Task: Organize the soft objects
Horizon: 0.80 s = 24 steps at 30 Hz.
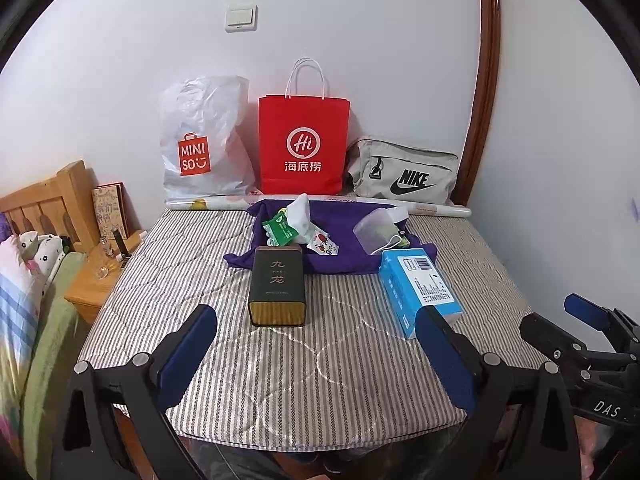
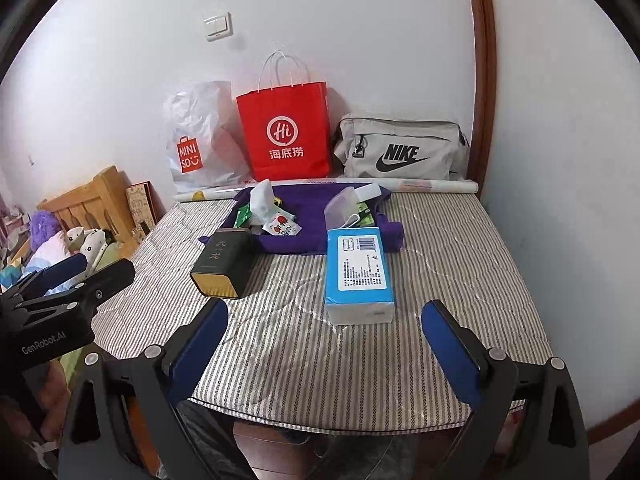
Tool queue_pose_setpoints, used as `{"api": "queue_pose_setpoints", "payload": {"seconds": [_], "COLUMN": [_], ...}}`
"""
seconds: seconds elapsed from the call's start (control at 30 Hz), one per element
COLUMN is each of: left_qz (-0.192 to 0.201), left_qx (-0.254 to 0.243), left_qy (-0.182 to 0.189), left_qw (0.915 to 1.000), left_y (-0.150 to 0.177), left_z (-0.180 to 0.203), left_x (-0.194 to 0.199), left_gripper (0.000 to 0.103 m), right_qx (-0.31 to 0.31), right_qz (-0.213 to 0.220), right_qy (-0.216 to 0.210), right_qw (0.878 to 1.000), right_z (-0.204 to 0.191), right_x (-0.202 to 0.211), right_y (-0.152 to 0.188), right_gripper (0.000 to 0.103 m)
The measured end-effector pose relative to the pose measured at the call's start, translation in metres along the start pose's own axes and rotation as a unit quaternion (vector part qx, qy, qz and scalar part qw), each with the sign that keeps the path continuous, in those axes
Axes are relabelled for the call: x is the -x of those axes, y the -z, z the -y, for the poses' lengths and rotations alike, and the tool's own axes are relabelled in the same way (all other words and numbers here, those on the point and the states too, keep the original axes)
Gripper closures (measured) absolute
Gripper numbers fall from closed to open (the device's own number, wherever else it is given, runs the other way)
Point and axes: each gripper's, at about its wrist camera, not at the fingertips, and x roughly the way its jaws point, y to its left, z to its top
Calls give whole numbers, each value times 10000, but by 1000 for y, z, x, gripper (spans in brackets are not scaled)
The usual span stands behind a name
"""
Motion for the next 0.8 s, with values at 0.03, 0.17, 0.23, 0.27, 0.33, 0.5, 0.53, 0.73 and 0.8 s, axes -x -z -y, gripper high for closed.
{"api": "queue_pose_setpoints", "payload": {"seconds": [0.03,0.17,0.23,0.27,0.33,0.5,0.53,0.73,0.8], "left_qz": [0,-4,0,0,2,8,8,9,13], "left_qx": [-3,3,11,2,2,7,11,13,23], "left_qy": [0,-6,5,7,5,7,6,5,6], "left_qw": [10000,10000,10000,10000,10000,10000,10000,10000,10000], "left_y": [0,0,0,0,-1,-1,-1,-1,-1], "left_z": [0,1,1,1,0,0,0,1,1], "left_x": [0,1,2,1,0,1,1,2,1], "left_gripper": [3,3,3,3,3,3,3,3,3], "right_qx": [-4,-3,-8,-9,-11,-14,-13,-8,-14], "right_qz": [-2,11,4,6,5,5,9,13,17], "right_qy": [-5,7,13,15,-10,-12,-12,-18,-22], "right_qw": [10000,10000,10000,10000,10000,10000,10000,10000,10000], "right_z": [0,0,0,0,0,0,0,0,1], "right_x": [0,2,2,2,2,3,3,3,3], "right_y": [0,0,0,0,0,0,0,0,0], "right_gripper": [7,6,7,7,6,6,6,6,6]}}
